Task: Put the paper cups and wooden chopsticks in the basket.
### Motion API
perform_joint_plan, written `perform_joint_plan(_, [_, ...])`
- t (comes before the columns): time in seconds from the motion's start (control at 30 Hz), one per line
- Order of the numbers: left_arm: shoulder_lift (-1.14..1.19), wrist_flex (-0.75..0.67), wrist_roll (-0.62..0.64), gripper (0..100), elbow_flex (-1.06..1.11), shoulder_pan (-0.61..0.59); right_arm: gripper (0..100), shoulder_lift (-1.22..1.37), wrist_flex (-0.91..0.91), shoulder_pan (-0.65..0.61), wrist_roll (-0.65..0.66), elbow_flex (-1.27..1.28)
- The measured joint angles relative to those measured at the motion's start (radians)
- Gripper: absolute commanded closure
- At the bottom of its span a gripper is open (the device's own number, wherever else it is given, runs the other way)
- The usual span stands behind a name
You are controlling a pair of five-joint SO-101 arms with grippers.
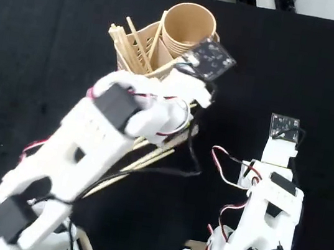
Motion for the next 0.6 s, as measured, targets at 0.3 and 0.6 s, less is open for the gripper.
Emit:
perform_joint_plan(0.3, [-0.215,-0.104,0.000,97,0.000,-0.081,97.6,0.000,0.000,0.000,0.000,0.000])
perform_joint_plan(0.6, [-0.394,-0.353,0.110,97,-0.080,-0.160,97.6,0.000,0.000,0.000,0.000,0.000])
